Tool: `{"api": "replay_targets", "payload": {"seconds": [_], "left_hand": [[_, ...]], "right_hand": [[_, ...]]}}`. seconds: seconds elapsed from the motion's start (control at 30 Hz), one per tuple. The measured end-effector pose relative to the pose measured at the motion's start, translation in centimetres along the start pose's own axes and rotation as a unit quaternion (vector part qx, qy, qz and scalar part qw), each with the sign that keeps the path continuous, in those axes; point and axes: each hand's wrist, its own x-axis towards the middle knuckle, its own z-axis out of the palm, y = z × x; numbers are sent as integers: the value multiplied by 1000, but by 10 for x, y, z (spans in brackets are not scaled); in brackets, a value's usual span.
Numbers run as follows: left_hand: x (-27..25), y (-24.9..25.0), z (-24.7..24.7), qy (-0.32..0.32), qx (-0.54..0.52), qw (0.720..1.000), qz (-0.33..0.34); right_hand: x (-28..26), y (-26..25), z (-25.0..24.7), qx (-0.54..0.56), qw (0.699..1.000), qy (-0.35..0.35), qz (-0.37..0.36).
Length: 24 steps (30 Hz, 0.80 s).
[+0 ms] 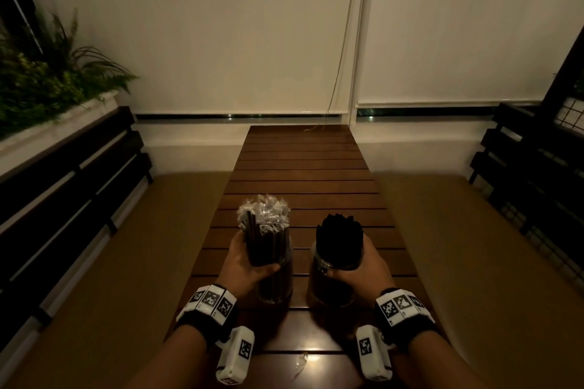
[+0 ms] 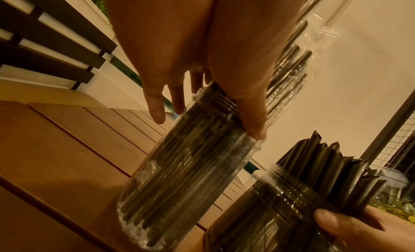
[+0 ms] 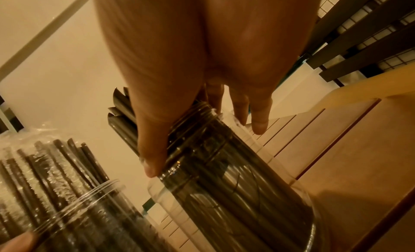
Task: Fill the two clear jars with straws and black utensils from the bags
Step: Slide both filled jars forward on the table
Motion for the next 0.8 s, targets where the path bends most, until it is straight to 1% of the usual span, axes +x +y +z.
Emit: {"api": "replay_targets", "payload": {"seconds": [0.07,0.13,0.3,0.43,0.6,0.8], "left_hand": [[2,-5,-2,-4,-4,1000,-8],[6,-6,-3,-23,1,1000,-6],[19,-5,1,-51,8,999,3],[31,-10,3,-58,-24,998,-5],[41,-11,7,-55,-42,997,-33],[66,-8,14,-51,-31,997,-42]], "right_hand": [[6,-3,2,-11,1000,4,9],[11,-4,5,-21,1000,0,16],[21,-8,16,-35,999,-32,12],[28,-8,17,-33,999,-31,12],[40,-6,15,-35,998,-28,37],[68,-5,15,-56,997,-31,45]]}}
